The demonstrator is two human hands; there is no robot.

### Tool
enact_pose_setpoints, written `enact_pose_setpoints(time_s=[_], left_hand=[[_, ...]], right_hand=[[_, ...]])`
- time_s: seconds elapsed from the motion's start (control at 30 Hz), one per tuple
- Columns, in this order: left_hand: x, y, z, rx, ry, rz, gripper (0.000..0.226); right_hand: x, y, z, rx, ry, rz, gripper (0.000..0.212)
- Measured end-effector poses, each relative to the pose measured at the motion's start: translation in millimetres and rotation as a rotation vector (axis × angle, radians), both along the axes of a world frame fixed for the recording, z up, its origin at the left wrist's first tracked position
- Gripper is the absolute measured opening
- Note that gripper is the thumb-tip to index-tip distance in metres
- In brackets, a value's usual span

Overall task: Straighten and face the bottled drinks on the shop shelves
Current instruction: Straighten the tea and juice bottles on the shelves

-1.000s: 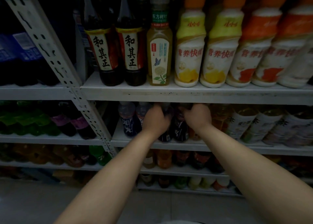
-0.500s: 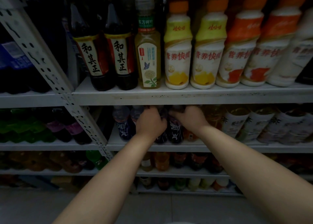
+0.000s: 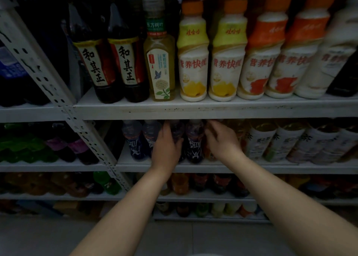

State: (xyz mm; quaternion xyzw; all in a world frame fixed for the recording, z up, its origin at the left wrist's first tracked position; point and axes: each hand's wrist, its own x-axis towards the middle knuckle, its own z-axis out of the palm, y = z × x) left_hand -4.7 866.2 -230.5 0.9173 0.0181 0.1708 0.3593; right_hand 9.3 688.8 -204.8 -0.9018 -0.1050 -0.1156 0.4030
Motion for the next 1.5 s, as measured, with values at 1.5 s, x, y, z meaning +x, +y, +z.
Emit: enact_pose_setpoints(time_s=[1.5], left_hand=[[31,-118,21,-0.092,0.054,0.066,0.037]], right_hand=[[33,-96,7,0.189,0.241,-0.169,0.031]])
